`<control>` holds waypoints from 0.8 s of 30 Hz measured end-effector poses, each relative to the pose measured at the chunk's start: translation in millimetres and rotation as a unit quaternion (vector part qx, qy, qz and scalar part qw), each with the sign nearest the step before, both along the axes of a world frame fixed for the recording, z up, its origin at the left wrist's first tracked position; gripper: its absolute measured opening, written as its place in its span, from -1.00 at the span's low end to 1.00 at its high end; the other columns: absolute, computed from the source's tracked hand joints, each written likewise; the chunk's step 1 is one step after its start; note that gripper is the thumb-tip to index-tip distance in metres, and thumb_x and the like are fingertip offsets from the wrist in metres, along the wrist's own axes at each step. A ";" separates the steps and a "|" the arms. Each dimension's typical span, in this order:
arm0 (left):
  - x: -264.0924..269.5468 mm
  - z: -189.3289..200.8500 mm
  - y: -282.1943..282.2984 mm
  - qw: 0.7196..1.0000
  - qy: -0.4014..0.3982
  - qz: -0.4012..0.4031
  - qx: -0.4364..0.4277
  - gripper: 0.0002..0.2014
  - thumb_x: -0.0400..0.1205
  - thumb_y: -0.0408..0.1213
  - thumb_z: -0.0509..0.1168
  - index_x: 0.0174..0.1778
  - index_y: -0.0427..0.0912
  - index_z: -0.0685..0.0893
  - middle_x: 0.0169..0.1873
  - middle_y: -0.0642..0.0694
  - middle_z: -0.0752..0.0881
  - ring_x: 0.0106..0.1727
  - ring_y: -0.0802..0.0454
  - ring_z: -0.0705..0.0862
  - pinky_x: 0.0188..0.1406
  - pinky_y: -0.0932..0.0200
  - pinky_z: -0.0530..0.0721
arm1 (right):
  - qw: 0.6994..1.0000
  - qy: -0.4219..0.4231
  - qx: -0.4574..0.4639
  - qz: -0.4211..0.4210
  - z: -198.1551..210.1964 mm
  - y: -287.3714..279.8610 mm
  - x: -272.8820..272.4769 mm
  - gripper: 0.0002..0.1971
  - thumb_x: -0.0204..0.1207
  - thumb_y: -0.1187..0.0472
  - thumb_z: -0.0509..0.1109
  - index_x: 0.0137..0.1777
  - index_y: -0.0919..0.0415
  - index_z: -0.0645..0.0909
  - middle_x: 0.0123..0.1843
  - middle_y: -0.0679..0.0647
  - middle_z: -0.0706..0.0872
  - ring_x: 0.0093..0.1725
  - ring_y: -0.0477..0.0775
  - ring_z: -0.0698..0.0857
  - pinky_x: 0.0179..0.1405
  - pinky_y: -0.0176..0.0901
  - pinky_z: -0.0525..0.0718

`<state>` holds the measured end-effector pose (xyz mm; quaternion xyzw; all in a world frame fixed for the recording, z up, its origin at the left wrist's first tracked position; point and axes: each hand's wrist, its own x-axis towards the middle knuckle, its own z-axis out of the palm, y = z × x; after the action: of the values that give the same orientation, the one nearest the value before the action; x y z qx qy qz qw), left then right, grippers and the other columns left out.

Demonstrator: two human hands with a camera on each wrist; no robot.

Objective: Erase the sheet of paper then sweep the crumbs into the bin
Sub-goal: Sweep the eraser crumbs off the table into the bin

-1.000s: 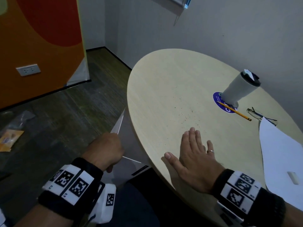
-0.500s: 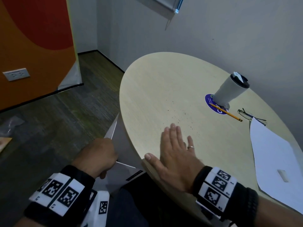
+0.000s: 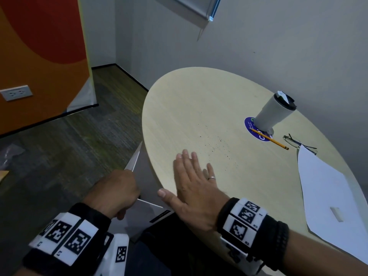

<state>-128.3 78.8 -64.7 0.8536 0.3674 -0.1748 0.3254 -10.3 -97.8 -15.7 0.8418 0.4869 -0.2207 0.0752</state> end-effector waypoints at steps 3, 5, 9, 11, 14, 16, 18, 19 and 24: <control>1.4 4.0 0.0 1.000 0.019 -0.001 0.002 -0.81 0.60 -0.49 0.31 -0.35 -0.33 0.65 -0.55 -0.17 0.70 -0.49 -0.06 0.74 -0.33 0.01 0.84 | 0.996 -0.041 -0.066 -0.047 5.7 -21.5 10.6 0.06 0.65 -0.60 -0.33 0.78 0.21 -0.58 0.78 0.15 -0.63 0.77 0.21 -0.60 0.81 0.47 -0.37; 1.9 5.8 0.4 1.000 0.016 0.011 -0.003 -0.77 0.63 -0.46 0.26 -0.36 -0.34 0.64 -0.68 -0.13 0.66 -0.60 -0.03 0.71 -0.46 0.09 0.79 | 0.992 -0.047 -0.095 -0.071 5.4 -30.3 8.9 0.09 0.64 -0.62 -0.33 0.78 0.27 -0.58 0.78 0.19 -0.62 0.78 0.21 -0.59 0.80 0.42 -0.39; 3.4 8.4 -4.5 1.000 0.014 0.001 0.014 -0.74 0.74 -0.37 0.21 -0.26 -0.39 0.59 -0.40 -0.19 0.76 -0.34 -0.11 0.81 -0.31 0.06 0.79 | 0.996 -0.024 -0.069 -0.052 -5.3 -19.8 -6.6 0.09 0.66 -0.61 -0.28 0.73 0.26 -0.64 0.75 0.21 -0.67 0.76 0.23 -0.63 0.81 0.43 -0.40; 2.6 9.4 -7.6 0.998 0.021 -0.014 0.048 -0.77 0.82 -0.22 0.21 -0.11 -0.25 0.58 -0.16 -0.17 0.76 -0.04 -0.15 0.86 -0.20 0.13 0.73 | 0.999 -0.009 -0.037 -0.025 -9.7 -7.2 -11.4 0.09 0.66 -0.61 -0.22 0.75 0.20 -0.63 0.75 0.15 -0.69 0.75 0.17 -0.65 0.79 0.41 -0.44; 0.5 12.9 -7.7 0.998 0.024 -0.014 0.049 -0.78 0.83 -0.21 0.22 0.01 -0.26 0.68 -0.09 -0.17 0.78 0.03 -0.16 0.86 -0.17 0.15 0.72 | 1.000 0.018 -0.002 0.007 -6.2 5.6 -12.5 0.04 0.69 -0.58 -0.14 0.81 0.09 -0.57 0.79 0.03 -0.64 0.76 0.10 -0.63 0.78 0.42 -0.46; -0.6 15.8 -5.4 0.999 0.029 -0.014 0.020 -0.76 0.78 -0.32 0.26 -0.22 -0.28 0.63 -0.34 -0.10 0.71 -0.12 -0.12 0.87 -0.22 0.15 0.77 | 1.000 0.017 -0.005 0.003 0.7 2.9 -6.5 0.04 0.70 -0.57 -0.15 0.82 0.09 -0.56 0.79 0.04 -0.62 0.77 0.12 -0.61 0.78 0.44 -0.44; -0.4 19.7 -4.1 1.000 0.020 0.010 -0.019 -0.74 0.69 -0.45 0.25 -0.35 -0.30 0.60 -0.50 -0.15 0.67 -0.38 -0.11 0.80 -0.29 0.07 0.82 | 0.999 -0.007 -0.032 -0.024 9.2 -6.8 3.0 0.06 0.66 -0.59 -0.23 0.80 0.16 -0.57 0.78 0.11 -0.62 0.77 0.18 -0.59 0.79 0.45 -0.40; -0.6 21.8 -3.7 1.000 0.009 0.018 -0.023 -0.74 0.68 -0.46 0.22 -0.35 -0.31 0.60 -0.50 -0.19 0.66 -0.44 -0.10 0.74 -0.30 0.05 0.82 | 0.997 -0.020 -0.054 -0.041 13.0 -12.9 7.3 0.08 0.63 -0.60 -0.28 0.79 0.20 -0.57 0.78 0.14 -0.62 0.78 0.20 -0.58 0.80 0.45 -0.37; -2.7 27.9 -5.7 1.000 0.015 -0.015 0.002 -0.72 0.70 -0.45 0.20 -0.35 -0.29 0.58 -0.59 -0.14 0.60 -0.51 -0.02 0.64 -0.49 0.19 0.63 | 0.988 -0.034 -0.121 -0.093 10.9 -22.4 4.9 0.14 0.59 -0.62 -0.34 0.78 0.31 -0.56 0.80 0.24 -0.59 0.80 0.24 -0.54 0.84 0.40 -0.31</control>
<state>-131.0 73.1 -36.8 0.8570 0.3593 -0.1916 0.3159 -5.4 -120.3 -4.8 0.8751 0.3732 -0.2552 0.1726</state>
